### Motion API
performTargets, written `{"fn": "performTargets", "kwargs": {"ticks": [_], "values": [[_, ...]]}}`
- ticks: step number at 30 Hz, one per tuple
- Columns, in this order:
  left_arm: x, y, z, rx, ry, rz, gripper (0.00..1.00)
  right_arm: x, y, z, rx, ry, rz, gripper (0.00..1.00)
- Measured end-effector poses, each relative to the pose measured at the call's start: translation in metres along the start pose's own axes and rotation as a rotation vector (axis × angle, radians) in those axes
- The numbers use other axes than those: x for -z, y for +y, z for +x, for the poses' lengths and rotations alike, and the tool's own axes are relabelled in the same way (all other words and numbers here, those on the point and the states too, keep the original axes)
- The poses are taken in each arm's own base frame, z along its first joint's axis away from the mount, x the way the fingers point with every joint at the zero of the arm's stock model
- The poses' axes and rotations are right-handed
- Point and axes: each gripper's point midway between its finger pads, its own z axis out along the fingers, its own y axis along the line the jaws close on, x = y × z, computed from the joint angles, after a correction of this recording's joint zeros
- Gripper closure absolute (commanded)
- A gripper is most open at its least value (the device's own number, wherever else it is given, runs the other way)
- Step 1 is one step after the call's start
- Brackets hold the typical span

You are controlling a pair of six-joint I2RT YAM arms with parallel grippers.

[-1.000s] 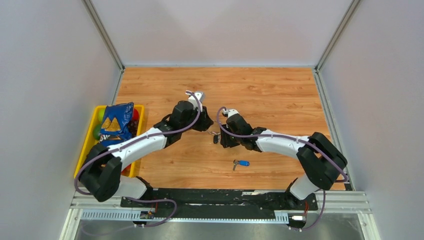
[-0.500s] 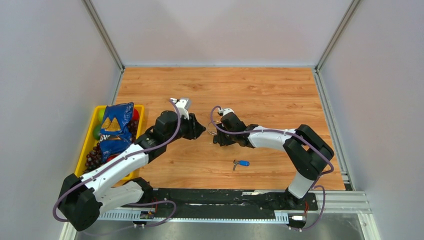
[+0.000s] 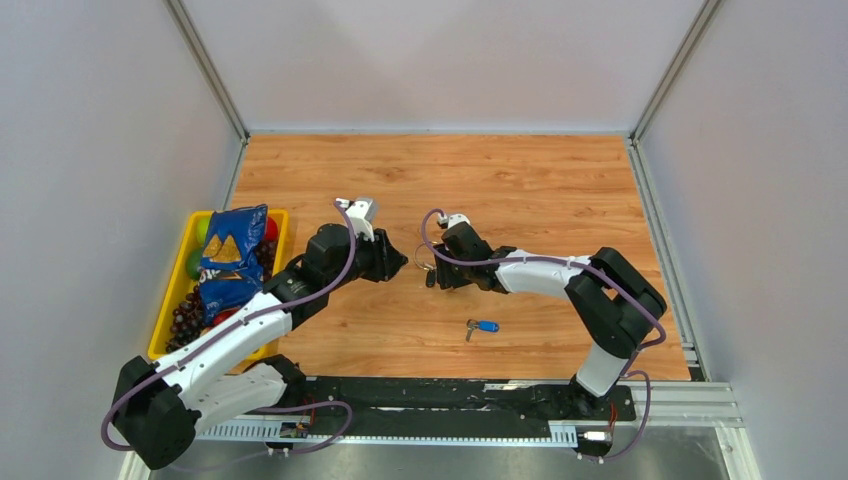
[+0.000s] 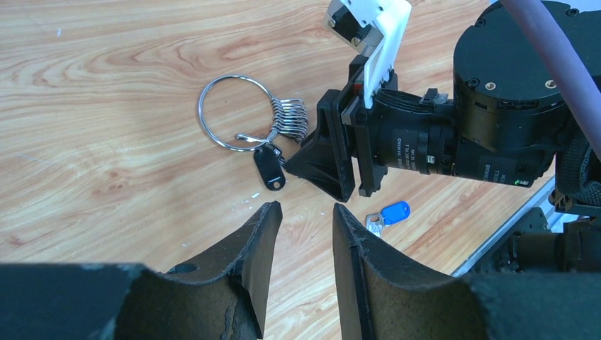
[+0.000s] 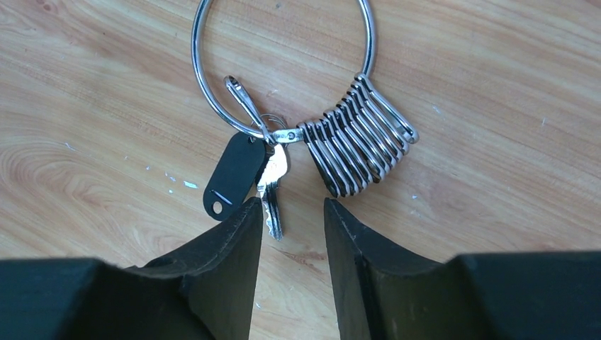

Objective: Put the keys on the keyring

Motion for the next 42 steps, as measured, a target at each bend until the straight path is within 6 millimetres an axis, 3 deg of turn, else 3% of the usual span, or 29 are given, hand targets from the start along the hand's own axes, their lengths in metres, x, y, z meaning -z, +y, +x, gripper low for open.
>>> {"fn": "performTargets", "kwargs": {"ticks": [14, 30, 42], "values": [[0.0, 0.003, 0.005, 0.001, 0.01, -0.005, 0.55, 0.003, -0.009, 0.001, 0.001, 0.015, 0.033, 0.54], [0.001, 0.003, 0.005, 0.001, 0.004, -0.006, 0.54, -0.014, 0.003, -0.016, 0.007, 0.001, 0.003, 0.55], [0.003, 0.003, 0.005, 0.0, -0.001, -0.004, 0.53, -0.022, 0.014, -0.018, 0.014, -0.01, -0.019, 0.84]]}}
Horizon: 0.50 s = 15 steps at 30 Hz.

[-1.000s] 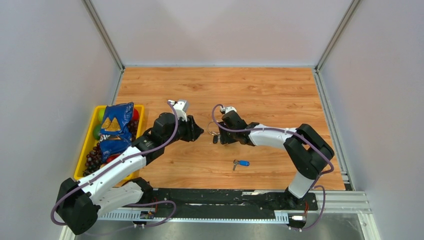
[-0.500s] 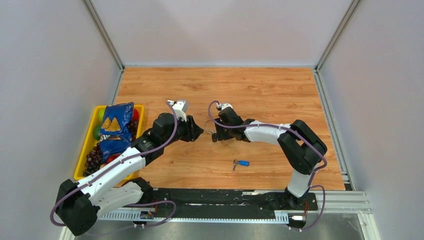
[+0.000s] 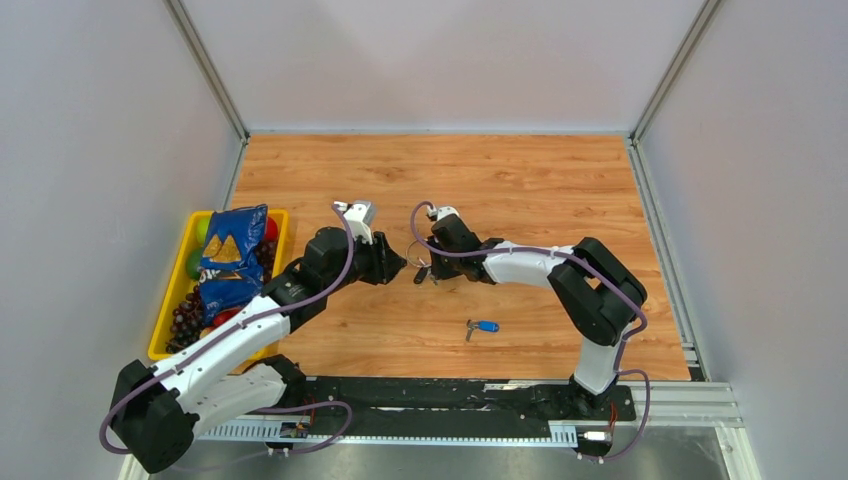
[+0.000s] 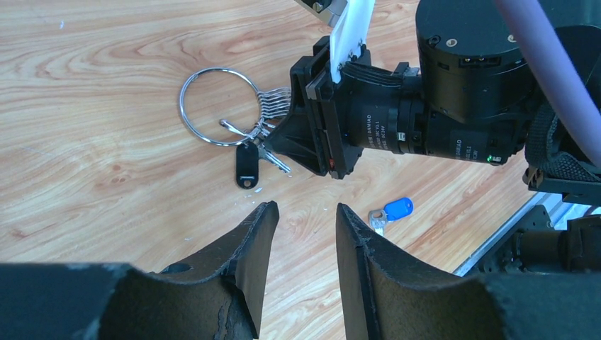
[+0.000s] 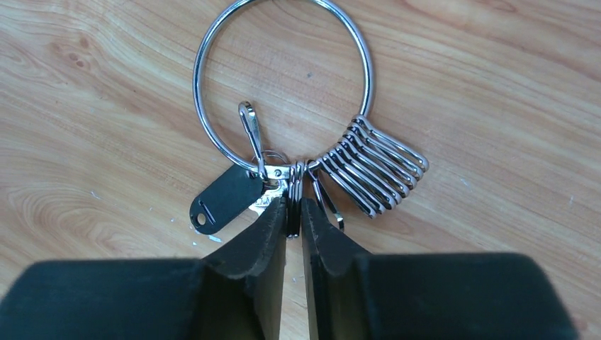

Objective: Put the keys on the keyring

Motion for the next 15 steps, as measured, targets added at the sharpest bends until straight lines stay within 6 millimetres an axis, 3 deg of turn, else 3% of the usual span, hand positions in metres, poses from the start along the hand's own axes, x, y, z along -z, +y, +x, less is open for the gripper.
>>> {"fn": "performTargets", "kwargs": {"ticks": [4, 11, 15], "values": [[0.0, 0.0, 0.0, 0.0, 0.002, -0.001, 0.54, 0.0, 0.001, 0.0, 0.001, -0.002, -0.001, 1.0], [0.001, -0.001, 0.003, 0.0, 0.014, 0.008, 0.53, 0.007, 0.003, 0.009, 0.007, -0.01, -0.01, 1.0], [0.006, -0.005, 0.005, 0.0, 0.024, 0.028, 0.53, 0.03, 0.003, 0.037, 0.009, -0.001, -0.004, 1.0]]}}
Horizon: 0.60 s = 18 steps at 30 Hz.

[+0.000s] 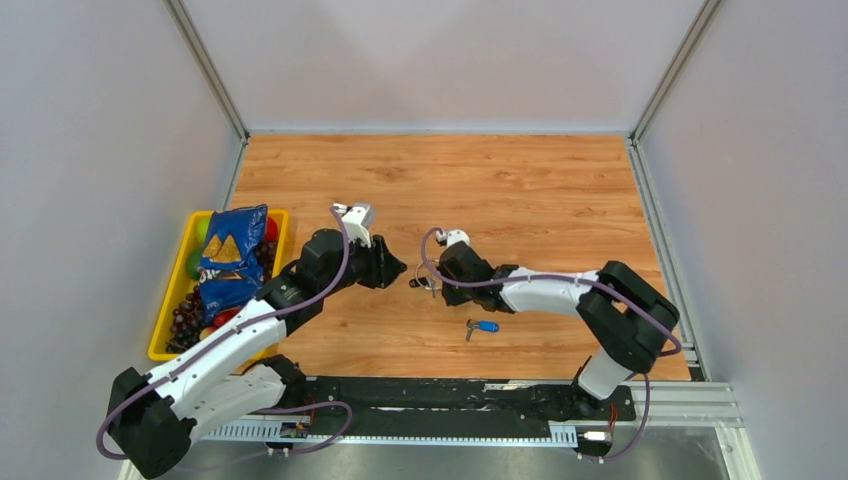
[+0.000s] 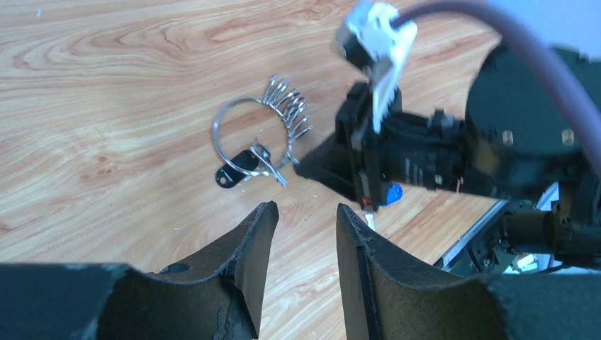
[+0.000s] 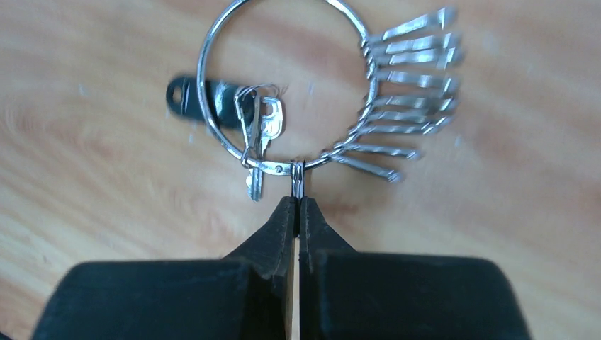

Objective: Put the keys on the keyring

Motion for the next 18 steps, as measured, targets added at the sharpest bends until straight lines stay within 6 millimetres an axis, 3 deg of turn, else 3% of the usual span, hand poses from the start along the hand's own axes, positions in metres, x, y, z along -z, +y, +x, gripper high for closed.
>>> {"fn": "performTargets", "kwargs": {"ticks": [3, 6, 7, 9, 13, 18], "values": [[0.007, -0.005, -0.002, -0.002, -0.006, 0.023, 0.53, 0.019, 0.014, 0.028, 0.02, 0.023, -0.013, 1.0], [0.014, -0.009, -0.005, -0.004, -0.018, 0.041, 0.53, 0.035, 0.043, 0.057, 0.058, 0.061, -0.058, 1.0], [0.016, -0.01, -0.005, -0.005, -0.02, 0.045, 0.53, 0.039, 0.051, 0.065, 0.066, 0.073, -0.075, 0.96], [0.021, -0.012, -0.006, -0.006, -0.026, 0.052, 0.52, 0.044, 0.062, 0.075, 0.078, 0.09, -0.097, 0.78], [0.031, -0.015, -0.009, -0.008, -0.043, 0.06, 0.52, 0.047, 0.064, 0.08, 0.051, 0.101, -0.091, 0.61], [0.036, -0.015, -0.009, -0.009, -0.054, 0.063, 0.52, 0.059, 0.058, 0.08, 0.02, 0.088, -0.084, 0.55]]}}
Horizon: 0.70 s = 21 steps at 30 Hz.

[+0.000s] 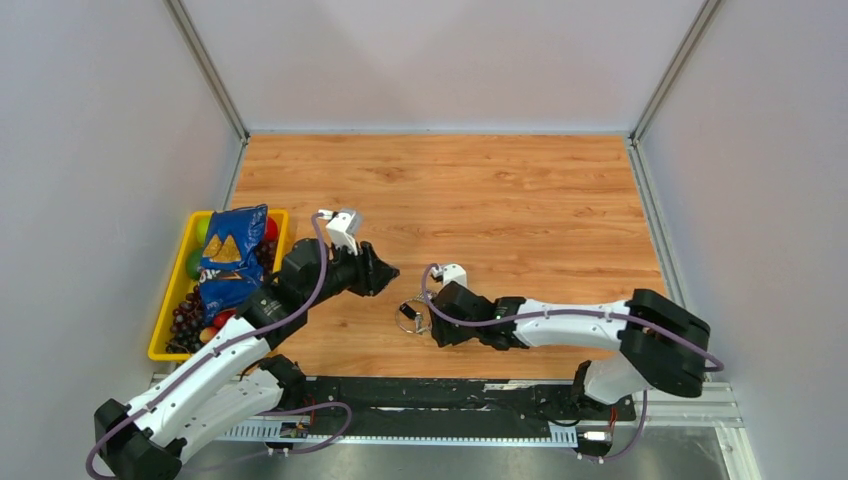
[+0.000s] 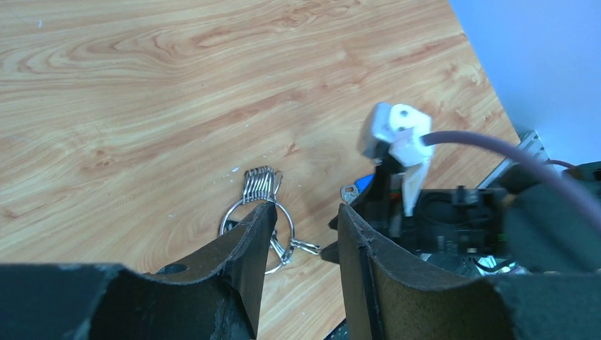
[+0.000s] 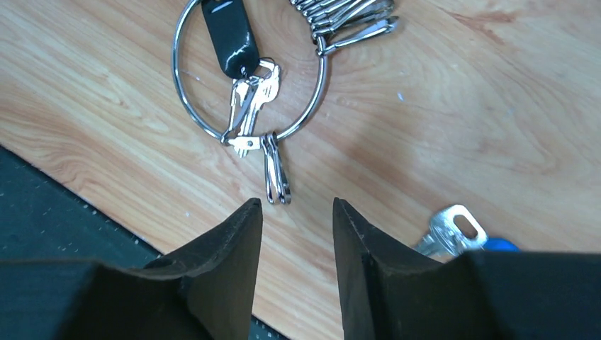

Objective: Put the keys on the keyring

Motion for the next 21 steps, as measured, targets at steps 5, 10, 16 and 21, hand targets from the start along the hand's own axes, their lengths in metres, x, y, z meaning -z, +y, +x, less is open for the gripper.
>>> {"fn": "performTargets", "kwargs": {"ticks": [5, 10, 16, 21], "values": [[0.0, 0.006, 0.011, 0.005, 0.029, -0.015, 0.51, 0.029, 0.002, -0.011, -0.023, -0.059, -0.034, 0.54], [-0.001, 0.01, 0.019, 0.008, 0.049, -0.025, 0.51, 0.042, 0.004, -0.019, -0.035, -0.093, -0.048, 0.55], [-0.001, 0.01, 0.019, 0.01, 0.047, -0.024, 0.51, 0.041, 0.002, -0.005, -0.007, -0.054, -0.028, 0.57], [-0.001, 0.01, 0.018, 0.009, 0.046, -0.024, 0.51, 0.031, -0.005, 0.006, 0.013, -0.014, 0.011, 0.66]]}}
